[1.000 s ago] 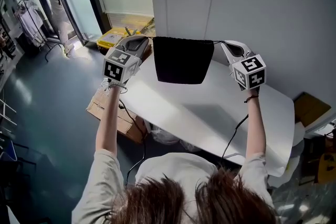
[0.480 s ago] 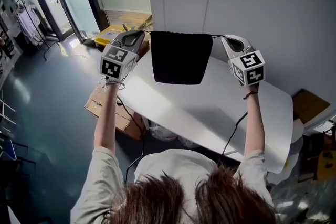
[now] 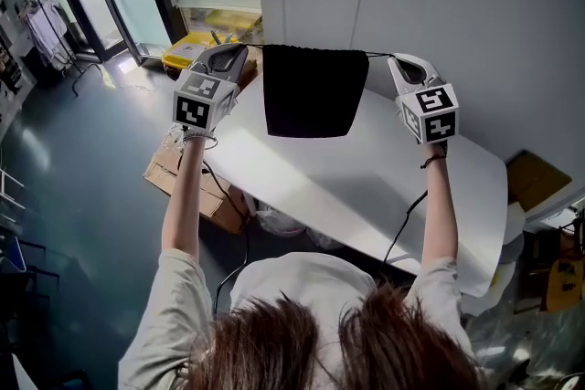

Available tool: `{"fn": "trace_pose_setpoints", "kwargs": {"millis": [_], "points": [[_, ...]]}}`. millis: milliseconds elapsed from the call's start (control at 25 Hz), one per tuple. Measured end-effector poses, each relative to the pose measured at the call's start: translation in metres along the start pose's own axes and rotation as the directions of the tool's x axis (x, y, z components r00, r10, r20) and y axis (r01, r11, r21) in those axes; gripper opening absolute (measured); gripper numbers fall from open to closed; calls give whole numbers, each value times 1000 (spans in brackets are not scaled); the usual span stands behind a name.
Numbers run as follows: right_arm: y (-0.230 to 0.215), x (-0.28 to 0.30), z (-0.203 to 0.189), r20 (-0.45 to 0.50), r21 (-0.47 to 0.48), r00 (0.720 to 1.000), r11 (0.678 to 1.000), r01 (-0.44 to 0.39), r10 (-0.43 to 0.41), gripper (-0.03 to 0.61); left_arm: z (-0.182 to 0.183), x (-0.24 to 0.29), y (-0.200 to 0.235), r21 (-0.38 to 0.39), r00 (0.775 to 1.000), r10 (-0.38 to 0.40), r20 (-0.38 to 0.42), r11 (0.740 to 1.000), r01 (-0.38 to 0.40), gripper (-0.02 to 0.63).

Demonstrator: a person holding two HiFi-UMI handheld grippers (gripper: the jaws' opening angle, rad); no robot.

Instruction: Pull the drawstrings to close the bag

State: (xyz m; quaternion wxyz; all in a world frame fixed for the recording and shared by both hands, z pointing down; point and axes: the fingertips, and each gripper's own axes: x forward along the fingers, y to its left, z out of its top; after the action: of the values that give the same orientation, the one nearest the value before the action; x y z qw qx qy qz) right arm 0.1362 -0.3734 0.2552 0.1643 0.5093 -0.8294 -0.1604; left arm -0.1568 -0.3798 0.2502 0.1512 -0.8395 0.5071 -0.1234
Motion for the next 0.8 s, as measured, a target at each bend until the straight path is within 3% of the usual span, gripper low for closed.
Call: {"fn": "trace_pose_setpoints", "kwargs": {"millis": [800], "points": [[-10, -1, -8, -24, 56, 995, 993, 102, -101, 15, -12, -2, 5, -55, 999, 38, -21, 998, -39, -3]]}}
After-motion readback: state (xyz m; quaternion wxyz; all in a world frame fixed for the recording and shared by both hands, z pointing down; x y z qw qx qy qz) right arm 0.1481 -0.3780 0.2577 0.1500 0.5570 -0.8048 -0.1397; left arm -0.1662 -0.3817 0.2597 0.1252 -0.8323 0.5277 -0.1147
